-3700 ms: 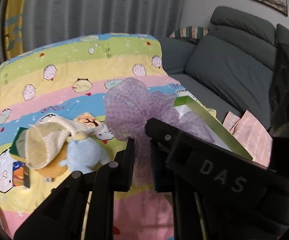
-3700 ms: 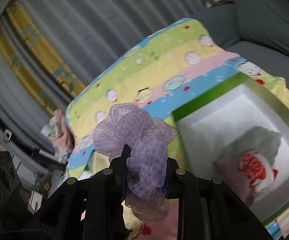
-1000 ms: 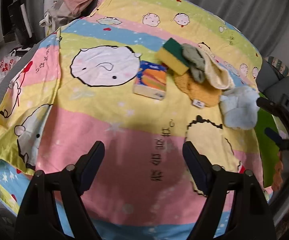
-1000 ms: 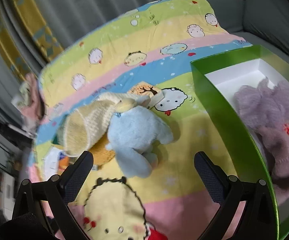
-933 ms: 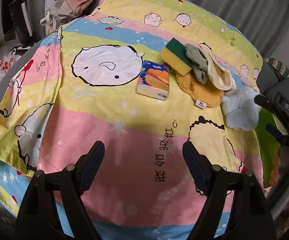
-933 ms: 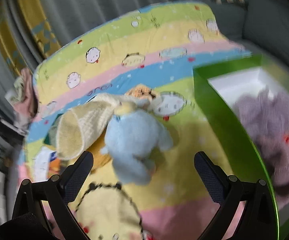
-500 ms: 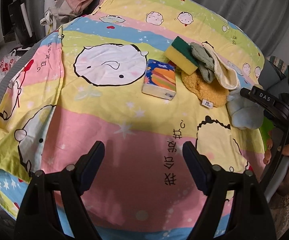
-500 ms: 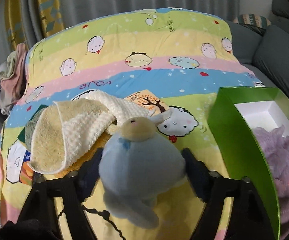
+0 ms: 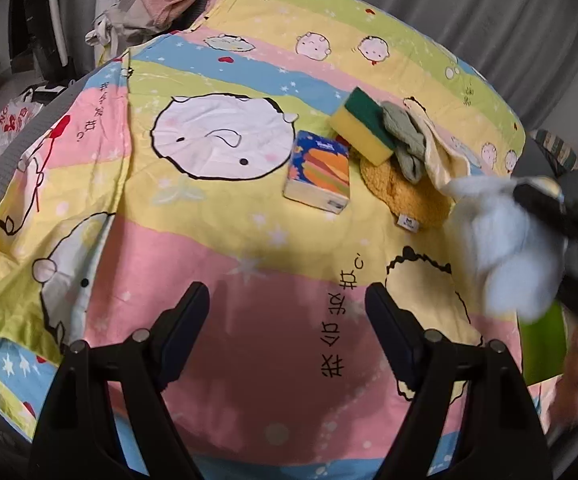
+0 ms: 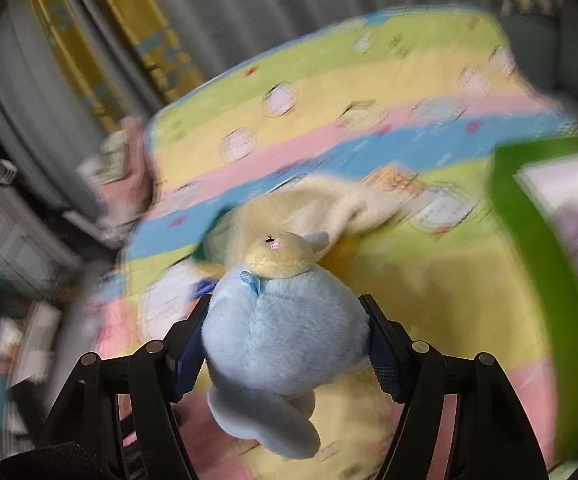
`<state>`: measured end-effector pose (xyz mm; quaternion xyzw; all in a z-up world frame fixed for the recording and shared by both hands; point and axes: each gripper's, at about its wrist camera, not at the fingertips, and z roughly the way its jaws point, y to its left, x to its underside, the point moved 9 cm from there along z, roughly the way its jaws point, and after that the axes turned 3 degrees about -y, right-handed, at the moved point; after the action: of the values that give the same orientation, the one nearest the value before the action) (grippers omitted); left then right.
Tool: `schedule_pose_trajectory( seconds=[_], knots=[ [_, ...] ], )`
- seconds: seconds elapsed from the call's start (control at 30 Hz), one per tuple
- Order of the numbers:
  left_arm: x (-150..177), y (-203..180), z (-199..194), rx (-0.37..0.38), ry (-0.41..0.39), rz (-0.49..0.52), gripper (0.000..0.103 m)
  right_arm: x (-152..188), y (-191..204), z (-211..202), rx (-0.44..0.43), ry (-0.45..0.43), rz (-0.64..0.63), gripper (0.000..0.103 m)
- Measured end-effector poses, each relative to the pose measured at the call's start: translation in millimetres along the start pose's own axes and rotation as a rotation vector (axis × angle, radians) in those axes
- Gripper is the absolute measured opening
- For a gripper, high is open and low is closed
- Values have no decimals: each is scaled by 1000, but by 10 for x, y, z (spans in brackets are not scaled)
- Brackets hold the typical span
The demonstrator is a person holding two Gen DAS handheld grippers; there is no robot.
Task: Organize soft objects
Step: 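Move the right gripper to the light-blue plush toy and grasp it, then lift the light-blue plush toy with the right gripper toward the green box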
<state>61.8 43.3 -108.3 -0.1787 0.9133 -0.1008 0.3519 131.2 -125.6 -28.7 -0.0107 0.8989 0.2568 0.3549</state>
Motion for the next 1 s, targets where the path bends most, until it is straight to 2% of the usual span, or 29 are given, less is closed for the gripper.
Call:
schedule_pose_trajectory(
  seconds=[0.1, 0.23, 0.3, 0.4, 0.5, 0.63, 0.73, 0.83, 0.93, 1.0],
  knots=[
    [-21, 50, -32, 0, -6, -24, 79, 293, 67, 174, -82, 112, 79, 72],
    [-29, 79, -46, 0, -6, -40, 79, 560, 10, 414, -39, 209, 60, 74],
    [-24, 61, -38, 6, -2, -39, 79, 583, 3, 428, -43, 227, 57, 75],
    [-5, -5, -18, 19, 5, -28, 79, 527, -50, 345, 3, 224, 20, 76],
    [18, -107, 19, 41, 19, -6, 79, 443, -188, 225, 78, 198, 0, 85],
    [97, -337, 56, 113, 61, 24, 79, 332, -357, 64, 96, 185, 5, 86],
    [121, -522, 38, 142, 72, 52, 79, 242, -477, -18, 80, 170, 33, 86],
    [78, -662, -17, 162, 42, 72, 80, 190, -488, -22, 31, 167, 56, 86],
    [53, -760, -16, 197, 54, 68, 80, 148, -449, 36, -24, 175, 59, 86],
    [19, -783, 0, 201, 57, 49, 80, 140, -455, 75, -18, 181, 64, 86]
  ],
)
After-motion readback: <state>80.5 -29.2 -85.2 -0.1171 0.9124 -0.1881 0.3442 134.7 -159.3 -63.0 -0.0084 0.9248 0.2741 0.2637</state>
